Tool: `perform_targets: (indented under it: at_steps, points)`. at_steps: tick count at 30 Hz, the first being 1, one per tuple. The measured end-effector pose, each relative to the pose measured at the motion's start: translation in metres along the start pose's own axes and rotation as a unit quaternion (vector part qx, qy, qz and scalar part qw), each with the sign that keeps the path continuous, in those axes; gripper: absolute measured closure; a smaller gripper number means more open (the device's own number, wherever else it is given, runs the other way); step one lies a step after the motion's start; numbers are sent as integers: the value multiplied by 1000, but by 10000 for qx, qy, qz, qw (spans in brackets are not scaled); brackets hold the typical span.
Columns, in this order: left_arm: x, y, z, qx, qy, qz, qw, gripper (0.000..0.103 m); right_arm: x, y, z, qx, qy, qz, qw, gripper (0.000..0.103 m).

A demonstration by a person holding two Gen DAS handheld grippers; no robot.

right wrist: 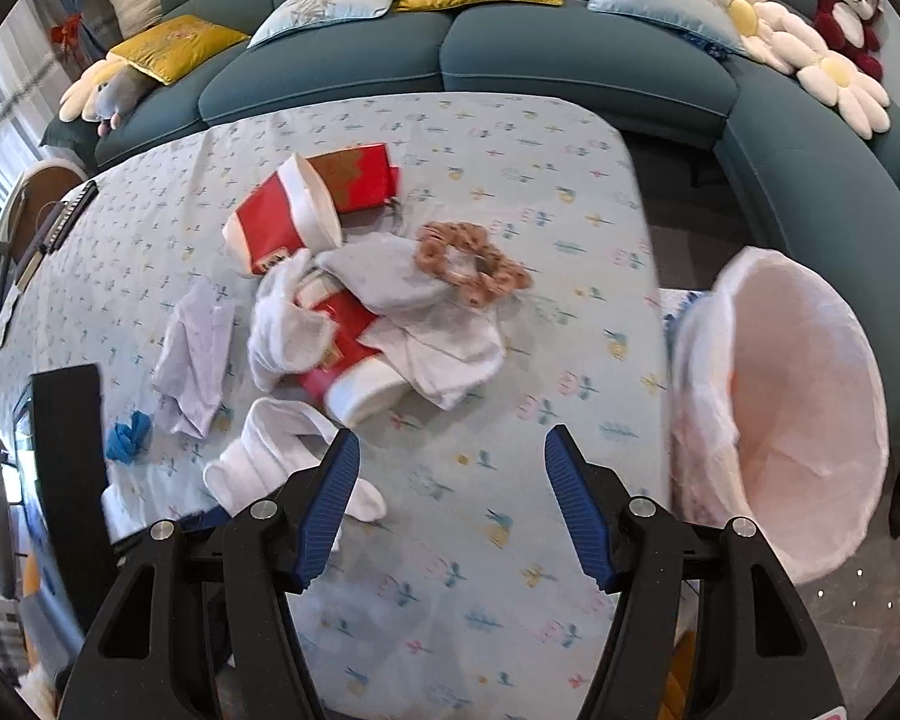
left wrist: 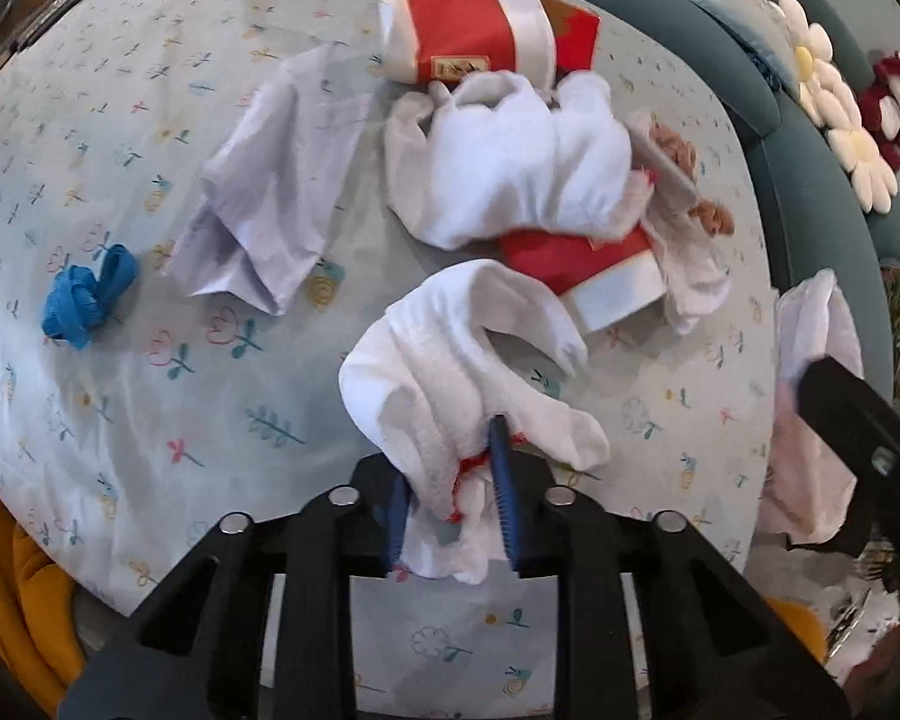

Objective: Collect trash
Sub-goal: 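Move the left tool back to the white glove and grasp it, then carry the white glove with the left tool into the bin and release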

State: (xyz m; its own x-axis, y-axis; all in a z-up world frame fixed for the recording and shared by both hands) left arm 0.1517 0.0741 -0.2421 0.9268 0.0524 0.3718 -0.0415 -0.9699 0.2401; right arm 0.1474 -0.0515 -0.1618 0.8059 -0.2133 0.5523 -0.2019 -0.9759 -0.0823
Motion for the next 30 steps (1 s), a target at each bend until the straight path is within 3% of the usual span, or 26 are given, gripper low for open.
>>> perform_targets:
  at_steps: [6, 10, 14, 18, 20, 22, 24, 30]
  points:
    - [18, -19, -26, -80, 248, -146, 9996, 90, 19, -30, 18, 202, -5, -174, 9996, 41]
    - [28, -39, -31, 112, 276, -358, 9989, 90, 27, -50, 34, 324, -132, -235, 9991, 50]
    - [30, -55, -33, 94, 240, -571, 9980, 90, 32, -70, 47, 492, -231, -269, 9982, 53]
    - [39, -62, -33, 112, 253, -698, 9972, 90, 28, -82, 63, 533, -409, -348, 9971, 64]
    - [45, -67, -34, 102, 280, -758, 9967, 90, 24, -85, 69, 546, -505, -362, 9966, 73]
    - [50, -66, -34, 85, 317, -764, 9965, 90, 20, -87, 72, 570, -577, -373, 9960, 89]
    - [55, -65, -35, 78, 348, -746, 9966, 90, 16, -88, 70, 611, -597, -407, 9955, 95]
    - [56, -49, -39, 1, 416, -637, 9971, 90, 18, -79, 49, 699, -392, -319, 9963, 97]
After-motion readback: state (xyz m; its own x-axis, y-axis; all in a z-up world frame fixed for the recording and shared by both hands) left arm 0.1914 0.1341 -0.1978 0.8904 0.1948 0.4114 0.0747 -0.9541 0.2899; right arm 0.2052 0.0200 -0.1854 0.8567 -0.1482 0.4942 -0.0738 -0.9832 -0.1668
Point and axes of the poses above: each gripper's, at about its wrist camera, not at the fingertips, and z roughly the way its jaws point, y to its right, x to its top, the point moved 6 cm from there along z, roughly the way its jaws point, and after that the axes turned 10 degrees about y, right-handed, at the moved point
